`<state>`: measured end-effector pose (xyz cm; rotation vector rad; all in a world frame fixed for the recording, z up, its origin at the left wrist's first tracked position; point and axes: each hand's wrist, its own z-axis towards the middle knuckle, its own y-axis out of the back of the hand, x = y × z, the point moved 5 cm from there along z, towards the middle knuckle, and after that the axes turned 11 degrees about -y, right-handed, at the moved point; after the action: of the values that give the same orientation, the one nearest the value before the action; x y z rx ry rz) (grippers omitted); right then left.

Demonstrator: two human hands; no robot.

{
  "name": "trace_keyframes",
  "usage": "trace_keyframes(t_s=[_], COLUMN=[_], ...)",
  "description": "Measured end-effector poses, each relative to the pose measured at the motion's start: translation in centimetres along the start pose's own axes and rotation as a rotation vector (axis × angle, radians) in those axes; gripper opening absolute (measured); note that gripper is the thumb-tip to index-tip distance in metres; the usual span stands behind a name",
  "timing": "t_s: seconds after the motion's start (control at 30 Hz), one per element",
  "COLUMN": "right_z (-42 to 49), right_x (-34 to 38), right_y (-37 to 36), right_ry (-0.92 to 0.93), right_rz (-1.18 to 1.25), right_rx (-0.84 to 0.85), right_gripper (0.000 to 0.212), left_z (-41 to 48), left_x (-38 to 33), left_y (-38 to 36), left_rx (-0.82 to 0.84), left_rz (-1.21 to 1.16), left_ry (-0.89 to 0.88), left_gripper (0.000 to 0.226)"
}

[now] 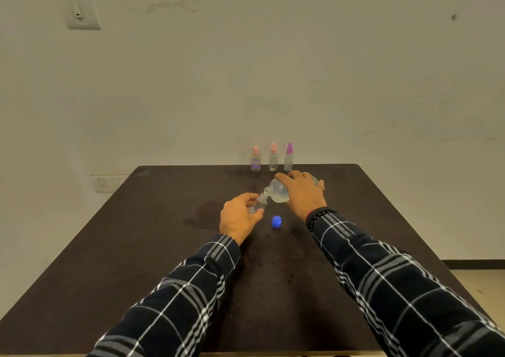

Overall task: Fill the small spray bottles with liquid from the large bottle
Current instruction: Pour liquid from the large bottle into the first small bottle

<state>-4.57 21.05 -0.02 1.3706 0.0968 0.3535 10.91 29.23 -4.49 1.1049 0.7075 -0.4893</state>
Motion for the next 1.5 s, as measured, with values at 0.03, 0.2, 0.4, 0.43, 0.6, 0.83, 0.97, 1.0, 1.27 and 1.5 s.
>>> trace_keyframes(t_s=[0.03,0.2,0.4,0.43,0.6,0.83,0.97,1.0,1.27,1.5], right_z=[0.01,0.12,0.11,0.11,0.03,-0.02,0.02,0.03,0.07,0.01], right_x=[0.01,0.06,0.09,0.1,0.14,0.18,0.15,0.15,0.18,0.39], right_y=[-0.01,-0.05,0.03,0.03,-0.08,0.01,0.08,0.1,0.16,0.26], right_ry=[-0.002,-0.004,0.003,0.003,-0.001,-0.001,-0.002,-0.002,-0.002,0.002], right_rz=[-0.001,0.01,0.002,0.002,0.009,0.007,0.006,0.005,0.004,-0.002], right_rx=[0.0,-0.001,-0.019,-0.021,-0.018,-0.028,-0.028,-0.027,-0.032,-0.032], right_gripper=[0.071,0.07,0.07,0.07,0.068,0.066,0.067,0.068,0.066,0.066], left_z=[0.01,0.0,0.06,0.08,-0.02,-0.02,0.11,0.11,0.08,0.06], left_x=[0.01,0.05,-0.03,-0.02,0.03,-0.01,-0.07,-0.08,-0.05,0.04], left_y=[0.01,-0.02,0.05,0.02,0.03,0.01,-0.04,-0.06,0.0,0.02], left_rx=[0.0,-0.001,0.002,0.004,-0.002,-0.002,0.011,0.012,-0.001,-0.01], left_rz=[0.003,-0.007,-0.009,-0.009,-0.007,-0.021,-0.023,-0.024,-0.022,-0.022], left_ry=[0.001,0.005,0.016,0.016,0.015,0.021,0.026,0.027,0.014,0.004], left_gripper=[0.046,0.048,0.048,0.048,0.048,0.047,0.048,0.048,0.047,0.046])
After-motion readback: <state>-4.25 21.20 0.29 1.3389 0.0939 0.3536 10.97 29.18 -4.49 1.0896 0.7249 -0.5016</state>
